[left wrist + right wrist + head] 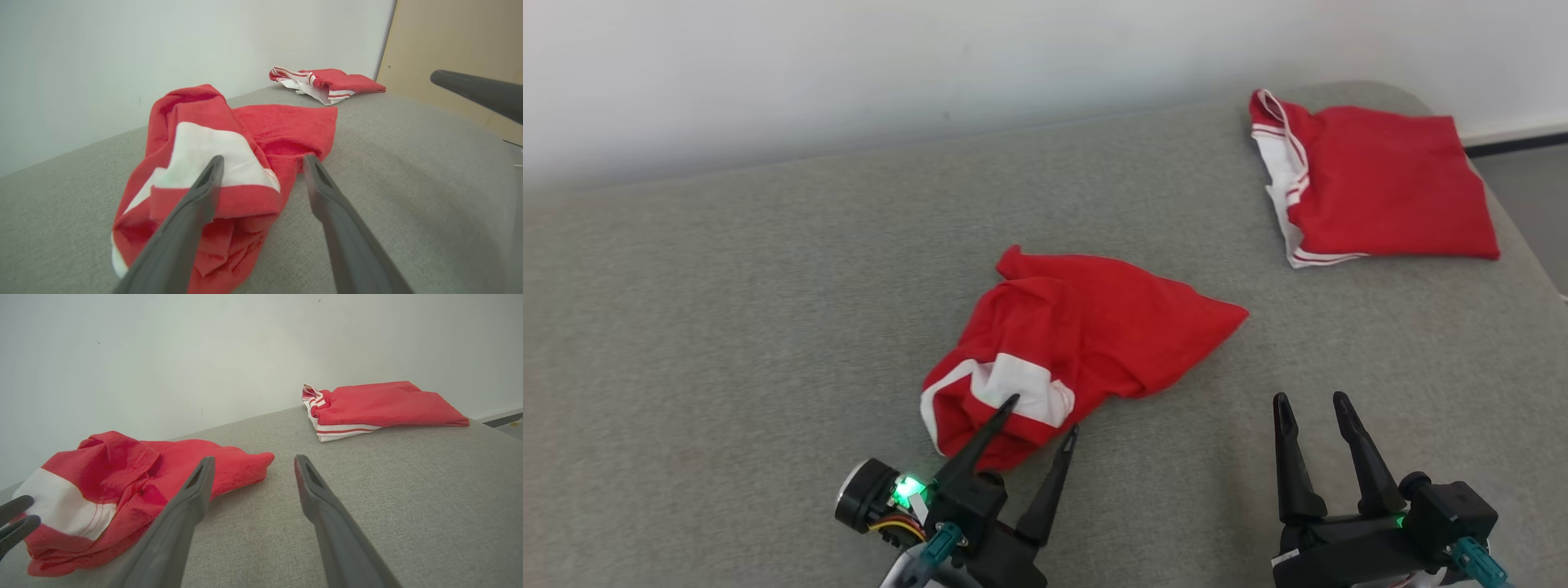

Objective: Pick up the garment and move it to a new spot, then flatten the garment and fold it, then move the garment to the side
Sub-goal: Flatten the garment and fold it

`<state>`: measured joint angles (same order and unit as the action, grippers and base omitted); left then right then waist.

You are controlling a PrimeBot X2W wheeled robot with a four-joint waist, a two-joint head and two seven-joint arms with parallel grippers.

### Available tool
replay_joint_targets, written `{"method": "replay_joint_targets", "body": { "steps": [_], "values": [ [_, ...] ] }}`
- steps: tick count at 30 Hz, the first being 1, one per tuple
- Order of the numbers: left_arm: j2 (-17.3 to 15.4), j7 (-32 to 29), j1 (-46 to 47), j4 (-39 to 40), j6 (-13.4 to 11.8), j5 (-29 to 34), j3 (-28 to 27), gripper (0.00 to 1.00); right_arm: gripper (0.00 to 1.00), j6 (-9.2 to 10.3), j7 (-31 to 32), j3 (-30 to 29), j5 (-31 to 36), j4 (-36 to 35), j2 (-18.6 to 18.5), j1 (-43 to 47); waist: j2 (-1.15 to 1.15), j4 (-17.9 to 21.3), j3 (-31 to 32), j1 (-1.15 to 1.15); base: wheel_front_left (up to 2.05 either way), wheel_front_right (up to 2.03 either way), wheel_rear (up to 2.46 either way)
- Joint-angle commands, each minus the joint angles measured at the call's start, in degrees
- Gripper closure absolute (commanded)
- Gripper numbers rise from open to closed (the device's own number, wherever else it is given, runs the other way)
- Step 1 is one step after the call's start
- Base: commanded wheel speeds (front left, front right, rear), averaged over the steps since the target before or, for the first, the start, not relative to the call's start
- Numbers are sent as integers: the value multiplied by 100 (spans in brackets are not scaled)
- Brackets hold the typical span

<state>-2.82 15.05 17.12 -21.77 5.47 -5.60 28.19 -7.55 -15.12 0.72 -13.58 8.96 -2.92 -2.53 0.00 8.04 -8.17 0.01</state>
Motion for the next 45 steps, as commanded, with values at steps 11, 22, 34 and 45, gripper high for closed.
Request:
{"method": "replay_joint_targets", "body": {
  "steps": [11,22,34,45],
  "values": [
    [-38,17,815,-1282,-214,151,-200,89,0,15,0,-51,11,-27,11,-92,0,496,-289,-1,0,0,0],
    [-17,17,1059,11,-119,-574,6,100,0,15,0,-207,90,-46,9,8,0,-55,-181,-1,0,0,0],
    [-210,17,344,1284,-463,-872,-988,100,0,15,0,-190,122,-52,9,1,0,-1062,-143,-1,0,0,0],
    [-200,17,-928,1122,-484,-1130,-2251,100,0,16,0,-164,149,-28,11,-64,0,-1102,-227,-1,0,0,0]
  ]
}}
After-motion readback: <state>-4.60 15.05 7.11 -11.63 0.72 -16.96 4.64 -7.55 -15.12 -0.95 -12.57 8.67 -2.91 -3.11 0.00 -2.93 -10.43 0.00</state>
